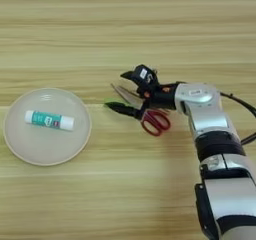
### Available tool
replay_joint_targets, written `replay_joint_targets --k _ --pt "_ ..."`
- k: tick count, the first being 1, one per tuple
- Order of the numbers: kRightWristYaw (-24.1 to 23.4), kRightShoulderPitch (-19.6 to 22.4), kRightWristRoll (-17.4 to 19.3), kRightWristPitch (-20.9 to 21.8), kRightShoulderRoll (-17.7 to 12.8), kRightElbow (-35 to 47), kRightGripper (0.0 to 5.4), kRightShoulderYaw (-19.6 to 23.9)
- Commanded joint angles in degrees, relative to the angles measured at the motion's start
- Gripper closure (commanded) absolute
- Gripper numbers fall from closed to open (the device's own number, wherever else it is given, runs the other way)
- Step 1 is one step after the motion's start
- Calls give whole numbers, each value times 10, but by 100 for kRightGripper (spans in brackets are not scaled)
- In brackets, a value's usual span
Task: Move the objects on the table
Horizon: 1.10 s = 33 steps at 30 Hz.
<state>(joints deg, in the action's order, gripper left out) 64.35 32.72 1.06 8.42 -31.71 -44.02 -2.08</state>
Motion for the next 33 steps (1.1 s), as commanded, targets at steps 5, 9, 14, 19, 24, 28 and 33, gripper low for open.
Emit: replay_joint_targets --k 5,9,14,19,24,28,33 --pt "-15 60 -12 26 -21 -29 4 1" --pt "-14 63 -20 31 -17 -52 4 -5" --pt "-13 66 -30 39 -10 -79 4 -13" --pt "-14 66 -38 47 -3 -98 4 -22" --pt "-17 69 -45 54 1 -113 34 -27" --pt "-15 70 -46 57 2 -123 80 -29" --pt "-13 71 -49 57 6 -143 128 -31"
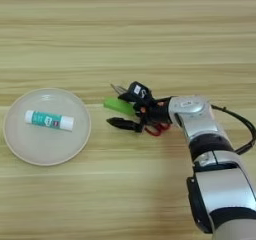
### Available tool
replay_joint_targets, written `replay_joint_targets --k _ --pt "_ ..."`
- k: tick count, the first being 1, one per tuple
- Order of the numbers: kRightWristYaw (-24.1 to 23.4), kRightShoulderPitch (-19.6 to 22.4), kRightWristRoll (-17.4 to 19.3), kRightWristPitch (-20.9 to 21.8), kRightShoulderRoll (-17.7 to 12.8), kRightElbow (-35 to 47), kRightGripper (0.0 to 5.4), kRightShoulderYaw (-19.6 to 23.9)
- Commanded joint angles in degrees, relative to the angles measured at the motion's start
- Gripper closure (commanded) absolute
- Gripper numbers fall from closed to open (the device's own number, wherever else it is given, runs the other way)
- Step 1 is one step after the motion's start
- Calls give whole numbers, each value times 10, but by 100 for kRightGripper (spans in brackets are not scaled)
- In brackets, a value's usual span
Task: Move the objects on the table
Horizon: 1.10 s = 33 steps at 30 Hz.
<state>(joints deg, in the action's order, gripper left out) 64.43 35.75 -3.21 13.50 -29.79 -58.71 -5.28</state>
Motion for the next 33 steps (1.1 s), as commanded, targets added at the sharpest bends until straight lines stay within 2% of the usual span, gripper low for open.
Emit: replay_joint_targets --k 1,8,27,33 --pt "-14 41 -6 7 -12 0 128 0" --pt "-12 43 -7 10 -10 -17 214 0" --pt "-13 46 -7 13 -7 -22 400 0" --pt "-4 48 5 17 -6 -14 401 10"
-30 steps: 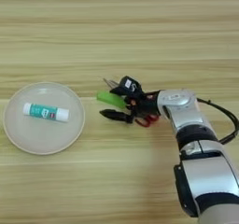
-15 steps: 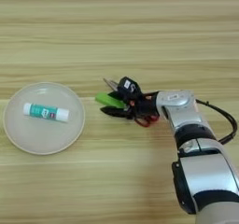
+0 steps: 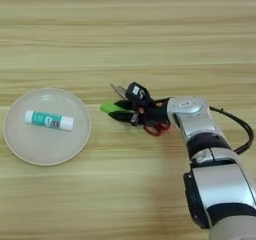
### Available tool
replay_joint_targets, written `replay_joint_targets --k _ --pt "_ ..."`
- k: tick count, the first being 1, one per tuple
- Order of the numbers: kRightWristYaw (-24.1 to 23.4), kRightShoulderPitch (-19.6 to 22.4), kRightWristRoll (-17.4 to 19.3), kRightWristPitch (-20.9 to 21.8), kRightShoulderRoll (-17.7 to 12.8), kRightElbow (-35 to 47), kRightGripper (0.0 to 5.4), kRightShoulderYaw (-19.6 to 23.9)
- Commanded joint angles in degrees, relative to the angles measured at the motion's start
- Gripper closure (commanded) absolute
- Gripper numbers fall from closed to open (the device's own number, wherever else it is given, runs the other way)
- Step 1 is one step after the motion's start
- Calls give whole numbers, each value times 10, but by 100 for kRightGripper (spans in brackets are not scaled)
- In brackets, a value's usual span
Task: Move the objects on the table
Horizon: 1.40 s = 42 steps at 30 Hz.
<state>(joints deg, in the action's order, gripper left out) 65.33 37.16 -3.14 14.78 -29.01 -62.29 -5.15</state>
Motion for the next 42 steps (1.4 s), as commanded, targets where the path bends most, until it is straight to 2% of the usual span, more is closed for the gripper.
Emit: replay_joint_targets --k 1,10,15,20,25,28,32,37,42 --pt "-12 34 6 4 -14 25 401 10" --pt "-3 35 20 7 -17 56 401 23" --pt "7 30 38 6 -19 101 401 36" --pt "27 9 70 -8 -17 189 401 48" --pt "40 -29 102 -37 -2 320 401 44" --pt "47 -65 123 -65 7 431 401 30" --pt "50 -101 131 -94 24 533 401 1" --pt "50 -124 132 -121 42 593 401 -33" --pt "50 -134 123 -135 67 596 401 -77"
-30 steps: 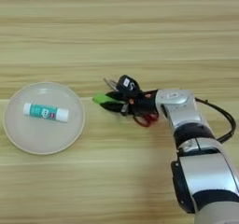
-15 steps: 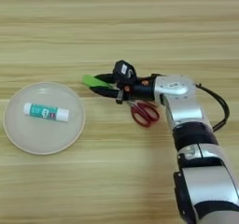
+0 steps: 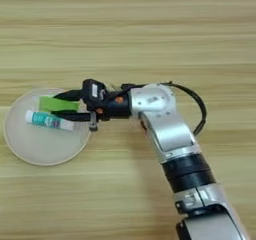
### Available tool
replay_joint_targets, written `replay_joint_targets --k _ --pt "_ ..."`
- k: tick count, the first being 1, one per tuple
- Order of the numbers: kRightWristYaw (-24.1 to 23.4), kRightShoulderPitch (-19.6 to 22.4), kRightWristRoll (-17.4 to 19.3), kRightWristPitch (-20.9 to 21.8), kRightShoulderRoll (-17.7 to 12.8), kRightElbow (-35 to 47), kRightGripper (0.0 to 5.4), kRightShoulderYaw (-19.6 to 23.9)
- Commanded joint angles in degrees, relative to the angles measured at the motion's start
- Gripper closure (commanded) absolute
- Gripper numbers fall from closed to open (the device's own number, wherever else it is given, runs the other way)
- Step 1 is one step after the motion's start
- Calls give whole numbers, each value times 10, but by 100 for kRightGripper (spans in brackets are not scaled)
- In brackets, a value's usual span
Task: Move the objects on the table
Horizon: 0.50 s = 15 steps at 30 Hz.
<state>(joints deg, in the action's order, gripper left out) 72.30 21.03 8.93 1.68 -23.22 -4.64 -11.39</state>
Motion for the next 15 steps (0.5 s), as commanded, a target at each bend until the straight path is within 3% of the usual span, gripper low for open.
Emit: replay_joint_targets --k 1,6,15 --pt "-21 27 0 -4 13 16 401 -21" --pt "-31 33 -14 -3 36 -34 401 -47" --pt "-42 42 -46 17 50 -98 401 -66"
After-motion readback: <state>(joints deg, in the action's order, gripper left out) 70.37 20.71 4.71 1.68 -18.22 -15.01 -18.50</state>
